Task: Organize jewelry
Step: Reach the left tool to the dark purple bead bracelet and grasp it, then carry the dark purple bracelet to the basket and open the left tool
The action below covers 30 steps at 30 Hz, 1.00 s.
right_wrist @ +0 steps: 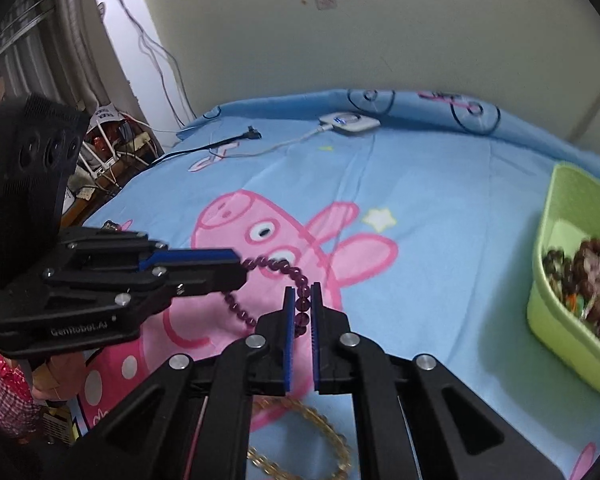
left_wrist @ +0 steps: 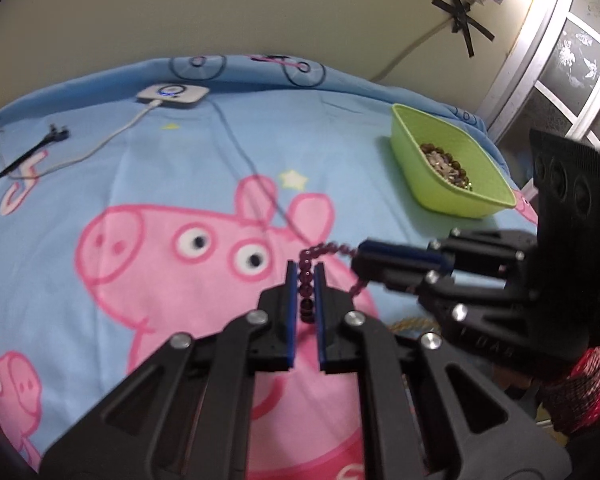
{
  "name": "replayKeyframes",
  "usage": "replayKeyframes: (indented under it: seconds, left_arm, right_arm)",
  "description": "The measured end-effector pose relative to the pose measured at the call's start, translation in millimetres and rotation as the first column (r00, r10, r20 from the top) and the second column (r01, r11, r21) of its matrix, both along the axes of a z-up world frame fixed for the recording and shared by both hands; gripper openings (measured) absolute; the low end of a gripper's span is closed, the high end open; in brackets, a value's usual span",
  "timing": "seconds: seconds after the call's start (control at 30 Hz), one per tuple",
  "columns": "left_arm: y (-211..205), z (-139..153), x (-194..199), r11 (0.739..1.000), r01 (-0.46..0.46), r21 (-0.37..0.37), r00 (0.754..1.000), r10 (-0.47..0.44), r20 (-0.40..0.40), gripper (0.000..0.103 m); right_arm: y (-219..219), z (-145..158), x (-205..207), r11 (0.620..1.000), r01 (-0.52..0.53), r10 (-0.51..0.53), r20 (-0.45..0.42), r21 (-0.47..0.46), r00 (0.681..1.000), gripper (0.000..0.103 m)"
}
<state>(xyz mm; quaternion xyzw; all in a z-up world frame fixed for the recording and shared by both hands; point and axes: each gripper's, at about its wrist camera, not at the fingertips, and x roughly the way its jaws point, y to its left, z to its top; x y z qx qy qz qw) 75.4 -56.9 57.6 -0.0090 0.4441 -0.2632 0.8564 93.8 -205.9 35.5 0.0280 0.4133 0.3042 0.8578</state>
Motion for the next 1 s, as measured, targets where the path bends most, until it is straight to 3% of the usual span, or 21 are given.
replayKeyframes:
  seconds: [0.17,0.37,0.57,0.63,0.7,0.87,1.0]
  left_arm:
    - [-47,24,24,0.997,0.078,-0.012,0.996,-0.077,0.035,0.007]
    - [-126,59,61,0.983,0.179,-0.048,0.981,-0.174,0.09,0.007]
    - [-185,50,96,0.978,0.207,-0.019,0.977,-0.206,0.057,0.007]
    - [-198,42,106,0.981,0.192,0.035,0.98,-0.193,0.054,0.007]
    - [-200,36,116,0.984,0.162,0.071,0.986,-0.164,0.027,0.007]
    - [-158,46,108,0.992,0.123,-0.004,0.991,-0.123,0.054,0.008]
    - [-114,40,88,0.996,0.085,-0.008,0.995,-0.084,0.048,0.008]
  right_arm:
    - [-50,30,3,0.991,0.114,-0.118,0.066,0.075,0.991,0.0]
    - [-134,59,18,0.947,0.289,-0.304,0.106,0.139,0.947,0.0]
    - [-181,52,54,0.921,0.38,-0.385,0.056,0.086,0.921,0.0]
    - [-187,46,66,0.912,0.402,-0.407,0.051,0.079,0.912,0.0]
    - [-194,41,74,0.894,0.441,-0.445,0.046,0.08,0.894,0.0]
    - [-213,48,56,0.857,0.476,-0.496,0.067,0.198,0.866,0.0]
    - [-202,46,28,0.874,0.424,-0.446,0.048,0.237,0.894,0.0]
